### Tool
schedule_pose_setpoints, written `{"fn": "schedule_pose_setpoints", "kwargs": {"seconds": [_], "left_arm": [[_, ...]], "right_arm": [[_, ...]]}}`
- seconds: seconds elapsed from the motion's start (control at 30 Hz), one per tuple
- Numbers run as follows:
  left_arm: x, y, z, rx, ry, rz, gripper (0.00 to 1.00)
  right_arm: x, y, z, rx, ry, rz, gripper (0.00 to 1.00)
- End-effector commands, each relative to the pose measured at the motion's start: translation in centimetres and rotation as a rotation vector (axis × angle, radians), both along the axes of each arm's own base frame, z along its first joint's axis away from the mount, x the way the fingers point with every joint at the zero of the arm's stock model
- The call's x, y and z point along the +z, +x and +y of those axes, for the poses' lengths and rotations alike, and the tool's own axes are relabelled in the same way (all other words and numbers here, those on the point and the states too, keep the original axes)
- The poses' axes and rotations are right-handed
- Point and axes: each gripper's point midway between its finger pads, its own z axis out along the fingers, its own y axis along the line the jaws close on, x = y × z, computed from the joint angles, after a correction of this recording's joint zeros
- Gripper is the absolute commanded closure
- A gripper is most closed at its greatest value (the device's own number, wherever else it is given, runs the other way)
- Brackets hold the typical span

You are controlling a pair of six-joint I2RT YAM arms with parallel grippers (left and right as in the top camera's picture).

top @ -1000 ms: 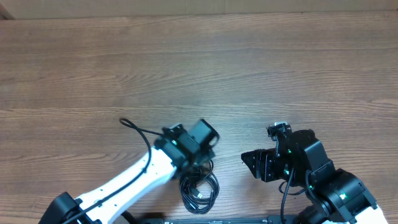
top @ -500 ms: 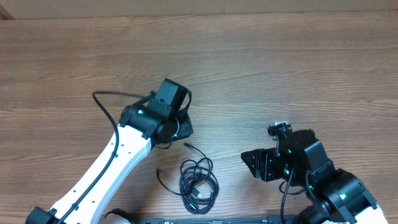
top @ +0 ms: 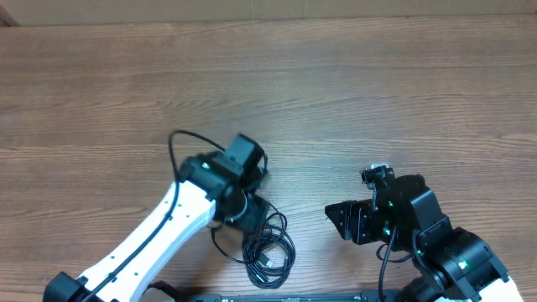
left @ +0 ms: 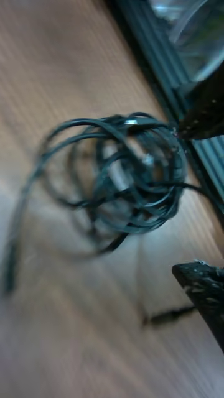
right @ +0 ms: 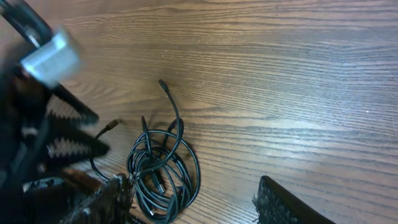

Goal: Untangle cables

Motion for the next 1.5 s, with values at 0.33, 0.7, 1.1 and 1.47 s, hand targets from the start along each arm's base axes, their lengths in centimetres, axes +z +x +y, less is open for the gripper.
{"fn": "schedule_pose_setpoints", "kwargs": {"seconds": [0.33,0.7,1.1,1.47], "left_arm": [[-6.5,-3.6,-0.6,-0.085,-0.082,0.061,0.3],[-9.4,-5.7,-0.9,-0.012,-0.022,0.22,0.44],[-4.4,2.6,-2.6,0.067,-0.024,0.011,0.96],[8.2,10.8,-2.7,0.388,-0.213,-0.248,0.87]], "right_arm": [[0.5,0.4,-0.2,-0.015,-0.01,-0.025,0.36],[0.7,0.7,-0.3,-0.023,-0.011,-0.04,0.36],[0.8,0.8,-0.2,-0.023,-0.007,-0.044,0.36],[0.8,0.5,0.1,-0.15,0.091,0.07,0.36]]}}
